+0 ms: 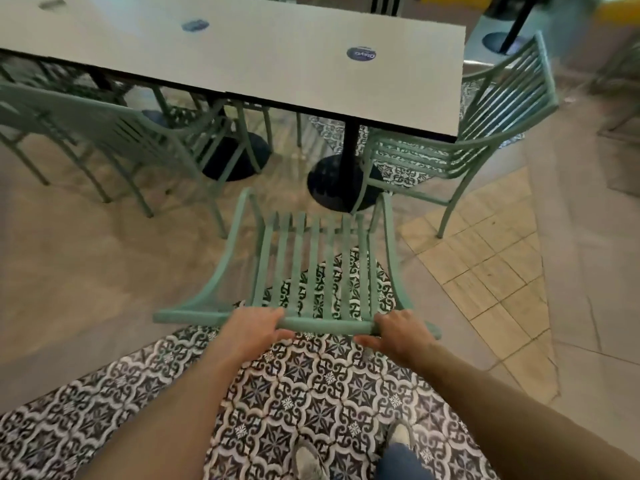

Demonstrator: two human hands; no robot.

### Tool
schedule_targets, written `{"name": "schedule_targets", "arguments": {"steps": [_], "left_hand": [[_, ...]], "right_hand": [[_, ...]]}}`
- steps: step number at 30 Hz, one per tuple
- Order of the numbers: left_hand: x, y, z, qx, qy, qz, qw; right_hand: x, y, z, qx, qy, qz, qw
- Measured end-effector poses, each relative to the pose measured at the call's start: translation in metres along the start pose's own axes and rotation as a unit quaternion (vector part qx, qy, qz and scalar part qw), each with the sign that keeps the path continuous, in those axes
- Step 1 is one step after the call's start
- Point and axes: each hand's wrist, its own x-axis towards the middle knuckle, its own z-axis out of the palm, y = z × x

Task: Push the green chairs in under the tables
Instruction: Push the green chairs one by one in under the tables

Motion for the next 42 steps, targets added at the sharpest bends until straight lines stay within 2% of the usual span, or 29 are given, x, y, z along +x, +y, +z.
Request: {"name": "schedule_targets", "arguments": {"steps": [6,13,18,29,36,42], "left_hand": [[0.022,-0.064,-0.016,0.025,-0.001,0.032,0.999],[0.075,-0.124,-0.044,0.038,0.005,0.043,0.998],[0.109,-0.152,-0.066,0.057,0.005,0.053,0.997],[0.151,-0.205,-0.103,0.074,-0.007,0.081,0.994],[0.171,-0.262,-0.121,0.079,-0.022,0.083,0.993],[0.192,-0.311,-0.129,0.089,0.004,0.095,0.991]], "right_hand": [[0.034,-0.042,-0.016,-0.032,0.019,0.022,0.999],[0.097,-0.056,-0.042,-0.025,0.034,0.025,0.999],[0.141,-0.054,-0.056,-0.013,0.055,0.037,0.998],[0.209,-0.072,-0.085,-0.016,0.049,0.063,0.997],[0.255,-0.109,-0.095,0.036,0.051,0.095,0.994],[0.293,-0.132,-0.103,0.052,0.053,0.120,0.990]]}}
